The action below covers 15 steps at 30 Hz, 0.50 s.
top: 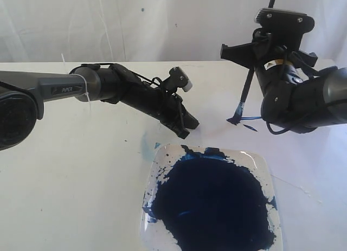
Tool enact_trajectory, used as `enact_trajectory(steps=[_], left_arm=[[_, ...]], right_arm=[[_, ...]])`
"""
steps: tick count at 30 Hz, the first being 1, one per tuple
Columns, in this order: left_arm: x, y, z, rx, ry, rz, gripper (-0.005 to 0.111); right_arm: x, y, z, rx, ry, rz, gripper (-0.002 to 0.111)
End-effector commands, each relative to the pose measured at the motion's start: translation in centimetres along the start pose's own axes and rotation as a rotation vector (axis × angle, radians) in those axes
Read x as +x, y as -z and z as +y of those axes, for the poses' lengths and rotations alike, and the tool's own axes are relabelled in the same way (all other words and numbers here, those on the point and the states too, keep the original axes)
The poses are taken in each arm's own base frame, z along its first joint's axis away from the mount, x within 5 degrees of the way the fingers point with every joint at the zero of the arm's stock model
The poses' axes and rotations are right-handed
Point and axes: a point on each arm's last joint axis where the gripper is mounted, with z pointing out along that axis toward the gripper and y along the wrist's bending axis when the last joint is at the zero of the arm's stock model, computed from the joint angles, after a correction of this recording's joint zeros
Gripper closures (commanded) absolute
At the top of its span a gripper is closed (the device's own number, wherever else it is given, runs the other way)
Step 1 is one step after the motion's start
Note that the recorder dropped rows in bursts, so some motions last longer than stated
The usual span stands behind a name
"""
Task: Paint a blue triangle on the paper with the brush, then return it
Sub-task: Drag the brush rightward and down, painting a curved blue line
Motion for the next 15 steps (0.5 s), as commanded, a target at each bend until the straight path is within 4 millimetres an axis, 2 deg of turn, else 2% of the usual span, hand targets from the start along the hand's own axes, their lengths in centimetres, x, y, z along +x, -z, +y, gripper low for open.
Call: enact_trajectory(steps=[1, 5, 15], left_arm=[[-0.3, 0.1, -0.4, 0.027, -0.009, -0.007, 0.107], [-0.3, 0.1, -0.4, 0.027, -0.009, -0.007, 0.107], [-0.3, 0.1, -0.4, 0.029, -0.009, -0.007, 0.107]], right_arm=[[-0.2, 0.2, -0.5, 0.042, -0.001, 0.028, 0.108], [-0.8, 0.5, -0.8, 0.070, 0.029, 0.043, 0.108], [-0.7, 1.4, -2.0, 0.162, 0.061, 0.100, 0.108]])
